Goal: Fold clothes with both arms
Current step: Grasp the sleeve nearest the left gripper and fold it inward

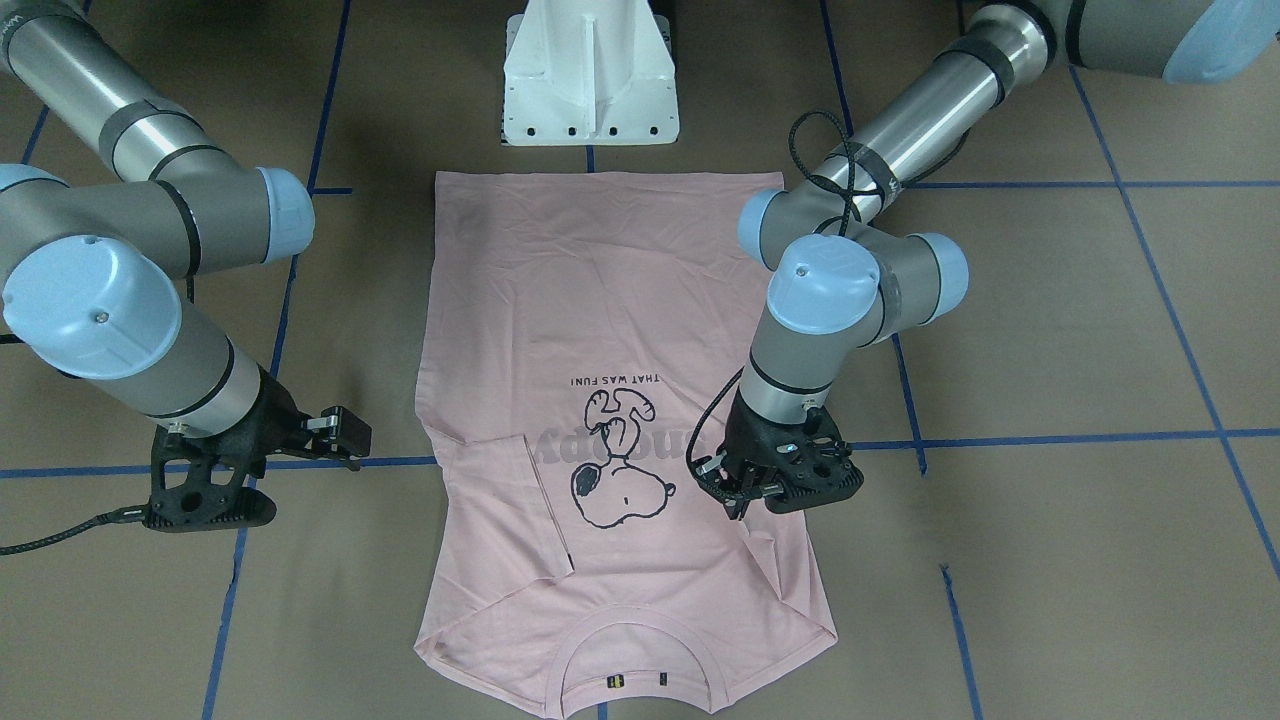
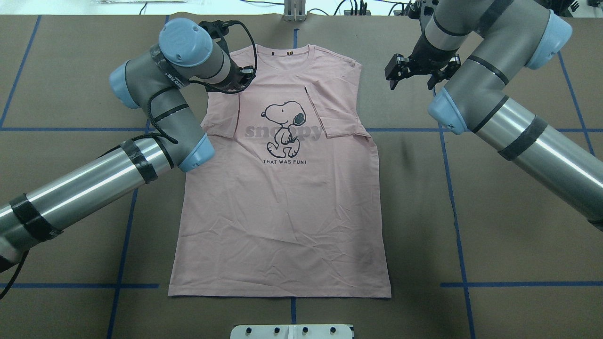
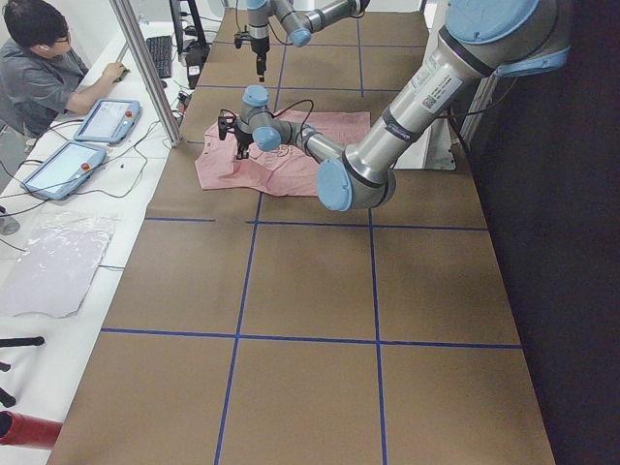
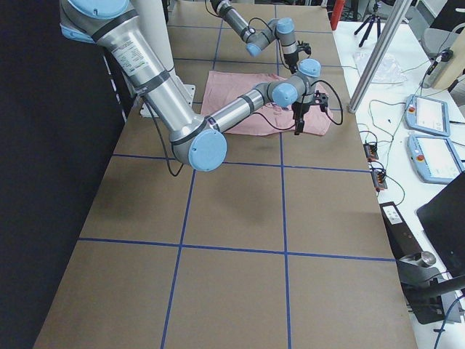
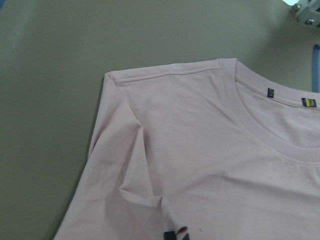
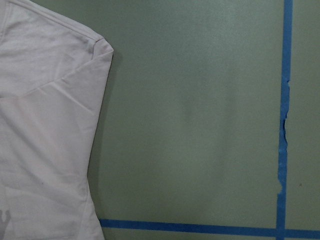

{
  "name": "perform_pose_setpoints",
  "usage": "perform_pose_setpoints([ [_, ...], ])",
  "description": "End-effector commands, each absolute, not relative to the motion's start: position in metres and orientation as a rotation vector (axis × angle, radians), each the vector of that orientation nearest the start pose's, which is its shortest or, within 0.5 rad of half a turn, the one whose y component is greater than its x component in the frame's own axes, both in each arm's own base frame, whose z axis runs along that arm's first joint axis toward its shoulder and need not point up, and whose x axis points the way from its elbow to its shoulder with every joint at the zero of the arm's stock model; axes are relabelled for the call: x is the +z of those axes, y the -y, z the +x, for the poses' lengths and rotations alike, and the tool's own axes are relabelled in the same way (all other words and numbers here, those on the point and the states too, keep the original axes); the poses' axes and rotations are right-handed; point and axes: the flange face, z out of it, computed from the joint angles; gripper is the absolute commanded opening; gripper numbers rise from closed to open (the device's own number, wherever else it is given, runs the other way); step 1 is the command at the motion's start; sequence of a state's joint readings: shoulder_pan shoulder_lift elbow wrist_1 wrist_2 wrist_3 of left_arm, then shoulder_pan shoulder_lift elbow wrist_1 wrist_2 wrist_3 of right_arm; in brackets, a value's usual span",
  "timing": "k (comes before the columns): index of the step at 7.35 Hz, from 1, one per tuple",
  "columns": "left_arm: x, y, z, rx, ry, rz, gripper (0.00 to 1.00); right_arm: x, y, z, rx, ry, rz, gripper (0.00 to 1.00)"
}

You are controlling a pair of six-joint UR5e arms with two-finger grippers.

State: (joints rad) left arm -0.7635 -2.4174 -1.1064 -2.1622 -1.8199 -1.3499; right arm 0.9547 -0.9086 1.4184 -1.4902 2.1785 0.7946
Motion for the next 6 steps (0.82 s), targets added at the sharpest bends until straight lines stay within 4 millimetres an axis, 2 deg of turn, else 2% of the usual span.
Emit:
perform_pose_setpoints([
  [1,0.268,0.63,0.536,-0.339,-1.028,0.277,1.0,0.32,0.639,-0.365,-0.02,0.82,0.054,1.0],
  [3,0.245,0.624,0.531,-0.33,-1.071,0.291,1.0,0.319,0.637,-0.37,-0.025,0.819,0.053,1.0],
  [4,0.237,0.614,0.52,-0.325,-1.084,0.295,1.0,0.317,0.631,-0.371,0.003,0.828,0.041,1.0],
  [5,0.241,0.591,0.5,-0.306,-1.071,0.268,1.0,0.313,0.598,-0.383,0.061,0.842,0.012,1.0],
  [6,0.239,0.567,0.478,-0.287,-1.066,0.231,1.0,0.317,0.55,-0.388,0.072,0.849,0.025,1.0],
])
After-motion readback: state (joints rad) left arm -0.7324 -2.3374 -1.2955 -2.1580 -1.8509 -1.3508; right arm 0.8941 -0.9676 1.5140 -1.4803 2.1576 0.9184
